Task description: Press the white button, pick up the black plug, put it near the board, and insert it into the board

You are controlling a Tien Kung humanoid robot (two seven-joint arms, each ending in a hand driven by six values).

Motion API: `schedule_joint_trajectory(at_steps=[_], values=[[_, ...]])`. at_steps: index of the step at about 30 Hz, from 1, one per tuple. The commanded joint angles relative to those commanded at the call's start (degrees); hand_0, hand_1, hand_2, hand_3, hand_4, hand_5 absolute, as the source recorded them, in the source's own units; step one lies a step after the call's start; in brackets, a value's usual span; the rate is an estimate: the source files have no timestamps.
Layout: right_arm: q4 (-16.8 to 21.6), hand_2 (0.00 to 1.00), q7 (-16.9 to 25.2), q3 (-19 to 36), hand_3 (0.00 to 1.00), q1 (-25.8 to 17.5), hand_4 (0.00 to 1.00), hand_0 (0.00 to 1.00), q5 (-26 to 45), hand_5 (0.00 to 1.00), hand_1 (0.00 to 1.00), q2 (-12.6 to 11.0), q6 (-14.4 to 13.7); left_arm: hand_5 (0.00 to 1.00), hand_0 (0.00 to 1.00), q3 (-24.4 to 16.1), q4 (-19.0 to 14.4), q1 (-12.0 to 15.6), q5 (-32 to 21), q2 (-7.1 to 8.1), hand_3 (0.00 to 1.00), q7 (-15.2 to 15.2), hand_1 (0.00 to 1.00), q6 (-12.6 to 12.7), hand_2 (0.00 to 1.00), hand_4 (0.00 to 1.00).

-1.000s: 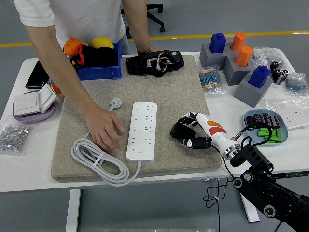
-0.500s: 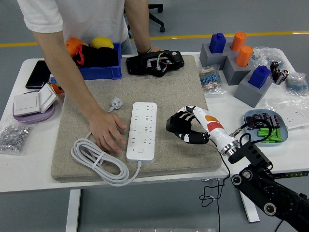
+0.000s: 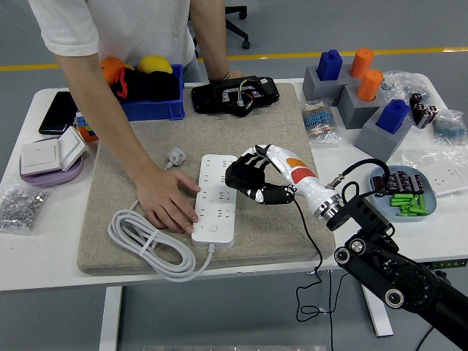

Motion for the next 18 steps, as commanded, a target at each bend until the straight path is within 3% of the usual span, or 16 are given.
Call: schedule_joint_trajectory(at_steps=[9,18], values=[[-5.0,0.505,1.9,-5.3,0.565,2.8,0.743,0.456,0.8,0.002,0.424,2.0,0.1,0.257,0.466,-0.1,0.0,0.1,0.2,0.08,0.576,0.1,0.498,0.0,0.512,0.599],[-8.8,0.504,3.2,-4.9,0.565,4.2,0.747,0.46,-0.2,0.002,0.425,4.0,-0.8,0.257,0.466,0.3,0.0,0.0,0.0,0.18,0.576,0.1,0.499,-0.1,0.511,0.599]])
